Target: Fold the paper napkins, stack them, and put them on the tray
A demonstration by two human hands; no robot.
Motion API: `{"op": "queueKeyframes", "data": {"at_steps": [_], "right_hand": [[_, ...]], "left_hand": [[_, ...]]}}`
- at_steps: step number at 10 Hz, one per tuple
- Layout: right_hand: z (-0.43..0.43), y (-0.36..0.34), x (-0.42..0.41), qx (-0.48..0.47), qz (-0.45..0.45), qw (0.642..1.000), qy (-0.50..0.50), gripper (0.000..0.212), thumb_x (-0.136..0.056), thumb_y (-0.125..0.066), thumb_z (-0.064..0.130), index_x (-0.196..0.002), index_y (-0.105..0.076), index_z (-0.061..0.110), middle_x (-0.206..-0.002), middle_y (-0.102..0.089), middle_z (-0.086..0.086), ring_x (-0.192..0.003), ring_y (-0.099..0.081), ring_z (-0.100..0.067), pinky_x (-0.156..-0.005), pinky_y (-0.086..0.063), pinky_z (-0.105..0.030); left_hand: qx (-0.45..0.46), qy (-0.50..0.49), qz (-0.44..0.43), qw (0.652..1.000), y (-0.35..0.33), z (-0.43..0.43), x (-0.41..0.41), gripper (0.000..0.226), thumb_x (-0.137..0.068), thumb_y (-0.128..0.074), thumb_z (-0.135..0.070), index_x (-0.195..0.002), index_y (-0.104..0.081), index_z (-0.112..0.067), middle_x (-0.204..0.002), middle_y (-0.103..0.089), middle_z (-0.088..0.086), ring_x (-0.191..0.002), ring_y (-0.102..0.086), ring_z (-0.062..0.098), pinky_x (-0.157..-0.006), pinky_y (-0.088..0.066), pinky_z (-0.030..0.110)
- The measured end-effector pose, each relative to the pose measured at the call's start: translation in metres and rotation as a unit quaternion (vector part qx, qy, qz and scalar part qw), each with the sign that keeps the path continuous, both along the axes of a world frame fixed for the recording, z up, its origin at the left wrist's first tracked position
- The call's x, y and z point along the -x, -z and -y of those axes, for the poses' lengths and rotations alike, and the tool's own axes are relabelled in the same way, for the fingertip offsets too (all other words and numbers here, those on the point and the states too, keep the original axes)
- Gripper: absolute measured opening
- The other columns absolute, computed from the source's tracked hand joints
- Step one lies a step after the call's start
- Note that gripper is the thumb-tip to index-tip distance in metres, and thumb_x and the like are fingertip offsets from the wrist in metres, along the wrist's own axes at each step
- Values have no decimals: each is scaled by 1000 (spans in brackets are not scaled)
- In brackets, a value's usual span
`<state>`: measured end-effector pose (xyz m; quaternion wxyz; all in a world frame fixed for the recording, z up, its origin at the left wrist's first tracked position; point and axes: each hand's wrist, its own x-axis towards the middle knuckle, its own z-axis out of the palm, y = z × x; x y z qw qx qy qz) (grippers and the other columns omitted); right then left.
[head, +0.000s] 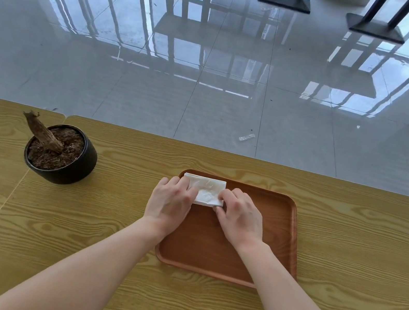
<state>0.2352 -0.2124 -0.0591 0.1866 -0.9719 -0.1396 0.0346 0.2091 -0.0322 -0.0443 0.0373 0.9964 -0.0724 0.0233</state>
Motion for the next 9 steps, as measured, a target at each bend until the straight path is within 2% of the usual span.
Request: {"op": "queueKeyframes", "data": {"at_steps": [4,6,8,9], "right_hand": [[-2,1,-6,6,-6,1000,10,15,-92,-67,28,-104,-62,22,-97,-60,5,-91,-56,-19,-65,-48,-33],[-2,-5,-3,10,-27,1000,12,28,-91,-68,41,-111,-63,23,-102,-60,3,-96,-57,-19,-71,-53,-36],[2,-22,-1,-7,-21,999,32,25,-95,-60,40,-109,-65,20,-98,-60,3,-96,-58,-20,-73,-53,-37],[1,-35,-2,19,3,999,28,24,-96,-61,35,-112,-65,19,-101,-62,1,-98,-58,-21,-74,-52,-35]], "left_hand": [[35,-12,-4,999,8,1,-3,16,-80,-69,0,-72,-60,-11,-76,-59,8,-64,-56,27,-60,-49,39],[58,-23,-11,998,7,-3,1,5,-76,-62,-7,-79,-65,-10,-87,-60,7,-74,-56,28,-67,-49,39],[74,-72,-5,995,-5,-16,2,21,-85,-56,-20,-101,-68,-13,-100,-63,5,-87,-58,27,-77,-47,40],[30,-82,1,996,-18,-21,3,26,-90,-52,-29,-108,-64,-16,-107,-61,4,-93,-59,25,-80,-46,40]]}}
